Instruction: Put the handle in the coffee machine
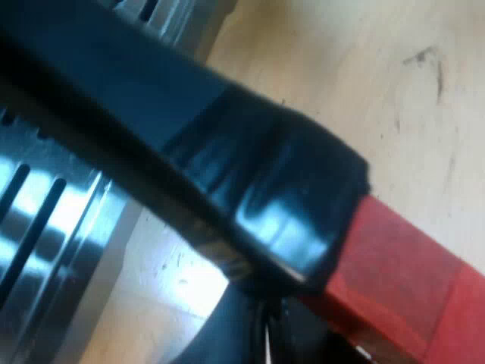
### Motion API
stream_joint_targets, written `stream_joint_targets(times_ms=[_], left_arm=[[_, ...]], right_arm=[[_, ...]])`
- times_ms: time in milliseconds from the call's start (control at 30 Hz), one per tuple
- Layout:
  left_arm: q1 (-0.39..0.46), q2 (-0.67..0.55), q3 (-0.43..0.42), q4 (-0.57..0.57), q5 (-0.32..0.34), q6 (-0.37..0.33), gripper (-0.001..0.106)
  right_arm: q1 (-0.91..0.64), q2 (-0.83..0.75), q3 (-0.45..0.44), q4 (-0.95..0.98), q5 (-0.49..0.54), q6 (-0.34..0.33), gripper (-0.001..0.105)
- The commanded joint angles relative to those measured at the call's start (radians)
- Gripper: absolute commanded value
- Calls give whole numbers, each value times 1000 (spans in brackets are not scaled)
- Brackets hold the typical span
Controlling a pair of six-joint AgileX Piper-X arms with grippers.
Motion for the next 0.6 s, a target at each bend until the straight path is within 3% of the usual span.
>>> stream_joint_targets(times_ms=[33,133,233,333,600], left_arm=[[-75,-4,-16,-90,33,-99,0],[-109,-4,-14,-114,-11,-158,0],[-147,-19,1,-161,-71,-264,0],[-155,-44,27,-169,-75,-292,0],[-155,-143,115,-255,-187,-355,0]], right_arm=[[1,-18,-1,4,-7,-4,69],[1,-18,-1,4,-7,-4,69],[1,-18,-1,17,-7,-4,69],[1,-18,-1,20,-7,-4,69],[1,-18,-1,20,-7,-4,69]])
